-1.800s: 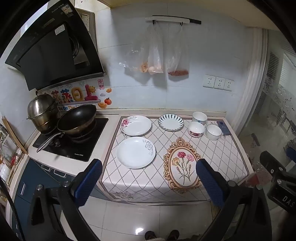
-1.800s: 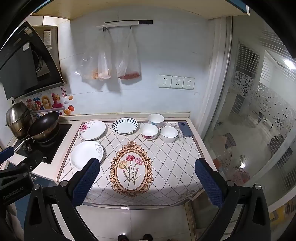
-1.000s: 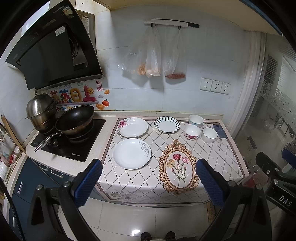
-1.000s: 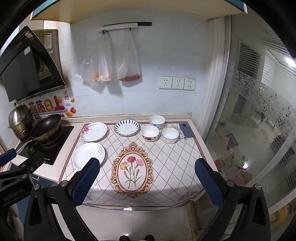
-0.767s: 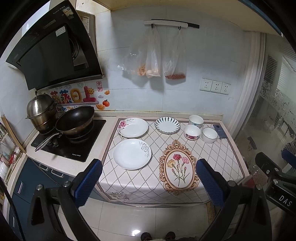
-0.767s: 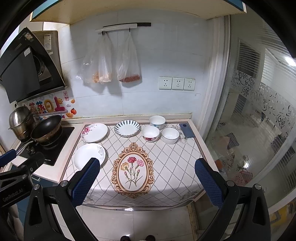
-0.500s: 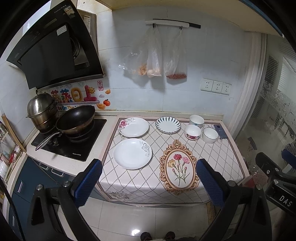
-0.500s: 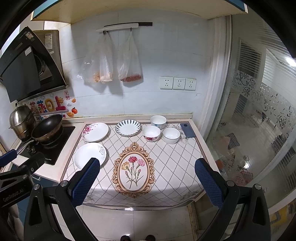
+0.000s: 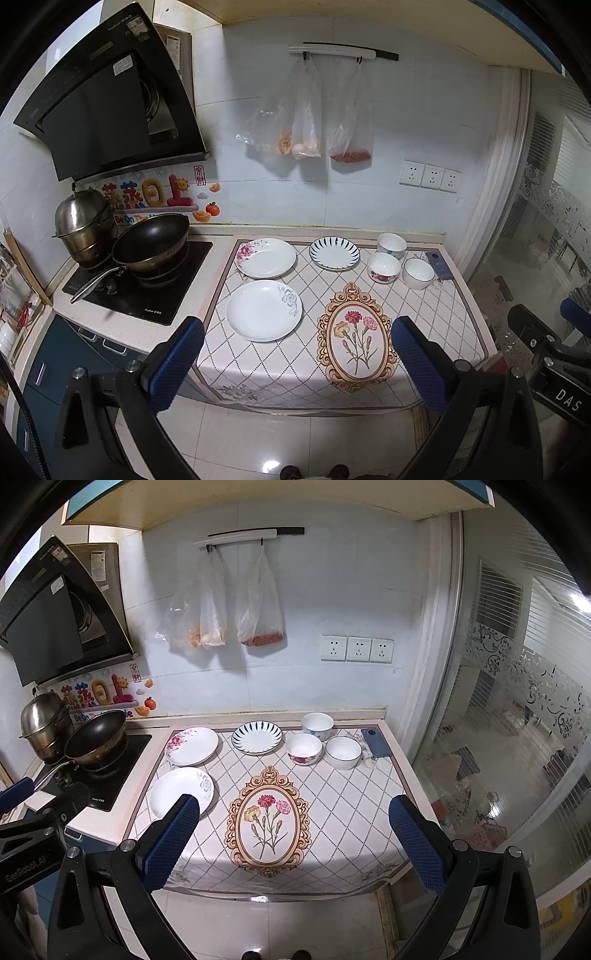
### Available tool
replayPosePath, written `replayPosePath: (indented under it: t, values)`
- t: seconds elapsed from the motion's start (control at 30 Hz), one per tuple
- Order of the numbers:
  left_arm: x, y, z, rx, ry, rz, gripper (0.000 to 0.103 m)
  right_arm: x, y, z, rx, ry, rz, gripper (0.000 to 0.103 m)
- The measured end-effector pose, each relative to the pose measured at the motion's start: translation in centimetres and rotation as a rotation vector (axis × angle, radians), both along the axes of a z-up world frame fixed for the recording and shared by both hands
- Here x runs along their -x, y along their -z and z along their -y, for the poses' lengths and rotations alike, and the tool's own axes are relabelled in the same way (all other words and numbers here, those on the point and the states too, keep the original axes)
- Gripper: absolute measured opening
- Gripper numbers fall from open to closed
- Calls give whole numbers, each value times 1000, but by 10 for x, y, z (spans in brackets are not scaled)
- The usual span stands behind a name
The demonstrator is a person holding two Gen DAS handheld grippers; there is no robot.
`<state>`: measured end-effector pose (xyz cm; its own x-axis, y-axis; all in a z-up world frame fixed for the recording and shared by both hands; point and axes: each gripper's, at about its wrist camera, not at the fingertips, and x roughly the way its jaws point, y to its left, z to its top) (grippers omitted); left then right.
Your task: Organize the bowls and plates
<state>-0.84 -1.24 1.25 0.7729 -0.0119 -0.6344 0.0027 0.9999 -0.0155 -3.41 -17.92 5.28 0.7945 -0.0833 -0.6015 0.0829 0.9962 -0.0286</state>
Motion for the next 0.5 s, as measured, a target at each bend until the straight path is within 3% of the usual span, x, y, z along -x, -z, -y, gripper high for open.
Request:
replayPosePath:
  t: [0.5]
  values:
    - [1, 0, 10, -6, 11, 3, 103, -1, 0, 10, -14, 9, 2, 103]
